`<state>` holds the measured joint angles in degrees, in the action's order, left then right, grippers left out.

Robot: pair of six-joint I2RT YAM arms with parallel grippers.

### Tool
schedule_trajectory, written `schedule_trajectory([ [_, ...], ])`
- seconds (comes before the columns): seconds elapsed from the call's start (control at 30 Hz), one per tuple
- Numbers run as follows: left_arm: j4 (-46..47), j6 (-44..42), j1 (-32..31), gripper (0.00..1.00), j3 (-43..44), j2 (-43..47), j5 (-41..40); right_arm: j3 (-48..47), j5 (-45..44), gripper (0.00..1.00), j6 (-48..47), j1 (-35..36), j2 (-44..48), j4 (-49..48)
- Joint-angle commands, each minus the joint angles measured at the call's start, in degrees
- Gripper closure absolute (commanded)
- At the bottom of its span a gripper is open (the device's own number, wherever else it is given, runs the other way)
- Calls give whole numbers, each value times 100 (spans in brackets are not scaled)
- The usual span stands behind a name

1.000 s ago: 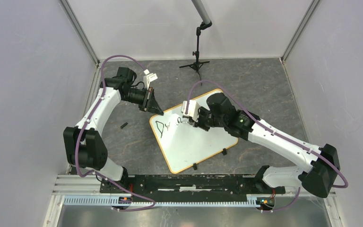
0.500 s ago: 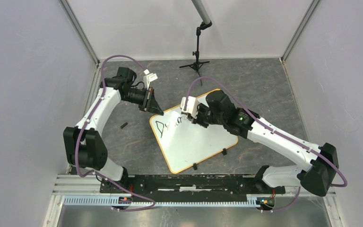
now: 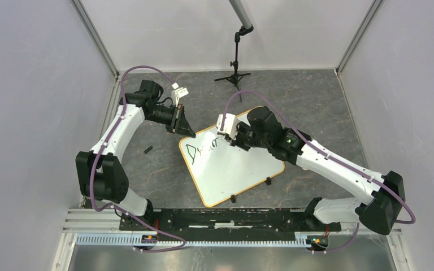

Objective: Write a sentence on the whiteboard

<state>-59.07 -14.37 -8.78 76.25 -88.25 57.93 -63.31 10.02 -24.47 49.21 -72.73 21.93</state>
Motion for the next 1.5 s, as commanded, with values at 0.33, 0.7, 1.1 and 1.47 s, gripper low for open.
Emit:
schedule_trajectory([
  [0.33,14,-130,-83,98,110,6,-221,388,333,100,-93,-8,250,172],
  [0.7,17,-135,-93,98,110,2,-221,-20,312,100,-127,57,544,278],
  [1.1,18,-127,-116,98,129,-5,-217,-153,-208,100,-120,-140,414,93],
  [1.47,21,-116,-116,98,137,5,-221,-120,-137,100,-137,-149,206,25],
])
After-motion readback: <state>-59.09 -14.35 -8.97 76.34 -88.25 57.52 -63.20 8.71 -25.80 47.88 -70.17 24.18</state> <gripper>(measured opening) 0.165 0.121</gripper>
